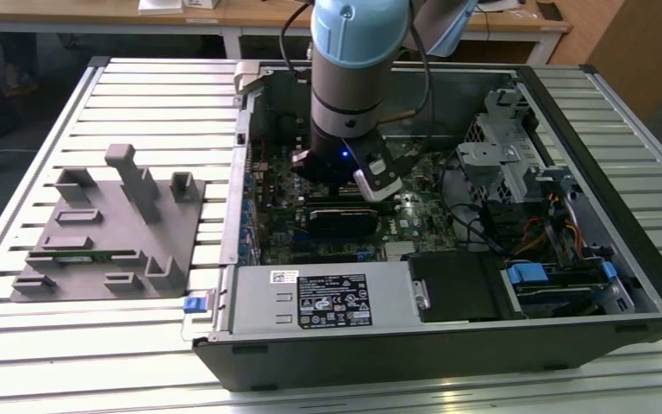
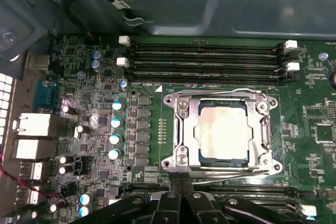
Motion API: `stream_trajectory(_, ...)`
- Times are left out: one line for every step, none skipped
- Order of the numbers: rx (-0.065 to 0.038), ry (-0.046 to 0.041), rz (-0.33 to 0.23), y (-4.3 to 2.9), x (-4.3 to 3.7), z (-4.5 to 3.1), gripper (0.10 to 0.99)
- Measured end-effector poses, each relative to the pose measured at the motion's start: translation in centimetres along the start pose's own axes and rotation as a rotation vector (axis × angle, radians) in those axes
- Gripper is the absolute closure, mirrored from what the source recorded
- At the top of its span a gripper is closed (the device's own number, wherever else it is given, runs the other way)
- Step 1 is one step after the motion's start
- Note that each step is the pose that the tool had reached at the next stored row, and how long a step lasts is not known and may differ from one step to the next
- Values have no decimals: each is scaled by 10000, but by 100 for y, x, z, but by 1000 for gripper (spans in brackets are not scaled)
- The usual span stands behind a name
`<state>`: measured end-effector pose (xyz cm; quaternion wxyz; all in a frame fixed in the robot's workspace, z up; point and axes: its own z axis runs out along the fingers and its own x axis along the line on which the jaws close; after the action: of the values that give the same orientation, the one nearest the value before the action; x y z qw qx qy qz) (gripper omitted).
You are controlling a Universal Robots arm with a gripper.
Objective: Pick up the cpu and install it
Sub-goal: 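Install the second cpu locking lever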
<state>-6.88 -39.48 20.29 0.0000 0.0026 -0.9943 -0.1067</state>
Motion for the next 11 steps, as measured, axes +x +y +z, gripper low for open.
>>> stream_trajectory(-29, 0, 1, -1, 1, 5, 980)
stream_trajectory(-53, -1, 2, -1, 1, 8, 980)
stream_trajectory(-65, -2, 2, -1, 1, 8, 980)
stream_trajectory(-69, -1, 2, -1, 0, 8, 980)
stream_trajectory(-74, -2, 1, -2, 0, 9, 980)
stream_trajectory(-75, -2, 1, -2, 0, 9, 980)
stream_trajectory(-75, -2, 1, -2, 0, 9, 980)
stream_trajectory(-78, -1, 1, -3, 1, 8, 980)
stream_trajectory(-81, -1, 1, -2, 1, 9, 980)
stream_trajectory(-82, -1, 0, -3, 0, 9, 980)
stream_trajectory(-84, -2, 0, -5, 1, 9, 980)
